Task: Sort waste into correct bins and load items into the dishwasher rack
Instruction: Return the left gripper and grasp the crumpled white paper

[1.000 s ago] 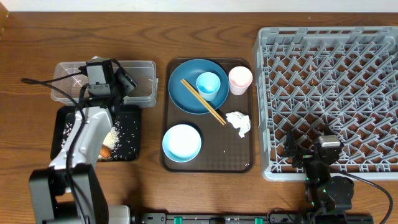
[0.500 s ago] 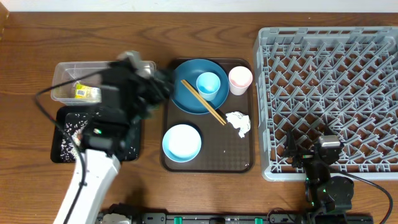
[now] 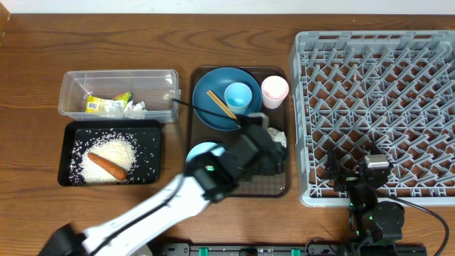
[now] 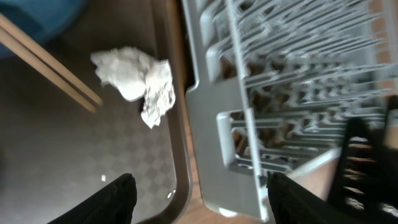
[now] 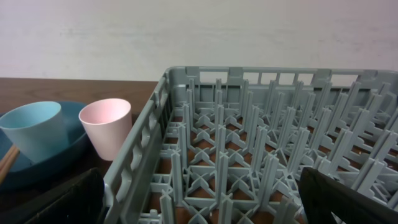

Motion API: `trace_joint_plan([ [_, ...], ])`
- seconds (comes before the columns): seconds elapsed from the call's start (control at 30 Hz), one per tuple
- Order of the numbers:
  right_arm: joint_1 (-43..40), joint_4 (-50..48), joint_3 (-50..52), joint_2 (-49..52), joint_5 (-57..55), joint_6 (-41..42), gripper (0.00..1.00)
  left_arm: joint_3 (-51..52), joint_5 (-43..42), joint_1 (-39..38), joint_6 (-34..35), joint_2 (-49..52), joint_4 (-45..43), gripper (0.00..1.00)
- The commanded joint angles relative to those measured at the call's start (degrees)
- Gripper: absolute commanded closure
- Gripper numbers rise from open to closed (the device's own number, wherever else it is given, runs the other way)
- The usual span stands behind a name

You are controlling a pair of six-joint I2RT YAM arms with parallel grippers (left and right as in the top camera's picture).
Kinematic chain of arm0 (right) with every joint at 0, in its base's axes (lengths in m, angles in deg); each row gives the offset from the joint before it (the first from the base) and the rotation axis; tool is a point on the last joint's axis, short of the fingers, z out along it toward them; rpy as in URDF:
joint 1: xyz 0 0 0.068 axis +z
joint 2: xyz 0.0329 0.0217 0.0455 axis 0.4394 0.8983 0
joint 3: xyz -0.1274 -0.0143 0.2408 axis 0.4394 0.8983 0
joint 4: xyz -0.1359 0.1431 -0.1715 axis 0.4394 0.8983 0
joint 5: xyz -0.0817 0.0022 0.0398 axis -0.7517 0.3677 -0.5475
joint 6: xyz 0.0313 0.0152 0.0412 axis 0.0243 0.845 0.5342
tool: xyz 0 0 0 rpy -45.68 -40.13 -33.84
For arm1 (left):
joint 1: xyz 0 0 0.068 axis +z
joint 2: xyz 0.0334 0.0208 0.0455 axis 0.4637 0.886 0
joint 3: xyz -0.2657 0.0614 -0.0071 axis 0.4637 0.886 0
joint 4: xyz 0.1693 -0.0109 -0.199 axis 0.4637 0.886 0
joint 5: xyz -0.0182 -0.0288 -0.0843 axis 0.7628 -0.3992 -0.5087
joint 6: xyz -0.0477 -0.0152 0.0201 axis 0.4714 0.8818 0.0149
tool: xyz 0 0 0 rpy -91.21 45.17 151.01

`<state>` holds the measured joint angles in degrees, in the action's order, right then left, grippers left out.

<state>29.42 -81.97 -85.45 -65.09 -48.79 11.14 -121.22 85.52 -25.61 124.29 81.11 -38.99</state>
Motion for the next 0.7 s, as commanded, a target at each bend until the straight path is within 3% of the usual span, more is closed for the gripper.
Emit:
trace_joint_plan([
  [0.0, 0.20, 0.20, 0.04, 0.00, 0.20, -1.05, 0.01, 0.04, 7.65, -2.03, 5.40, 5.35, -2.89, 0.30],
  [0.2, 0.20, 0.20, 0.04, 0.00, 0.20, -1.05, 0.01, 0.04, 10.03, -2.03, 5.62, 12.37, -11.98, 0.30],
  [0.67, 0.20, 0.20, 0.04, 0.00, 0.20, -1.05, 0.01, 0.04, 17.75, -1.70, 6.93, 21.59, -19.91, 0.31],
])
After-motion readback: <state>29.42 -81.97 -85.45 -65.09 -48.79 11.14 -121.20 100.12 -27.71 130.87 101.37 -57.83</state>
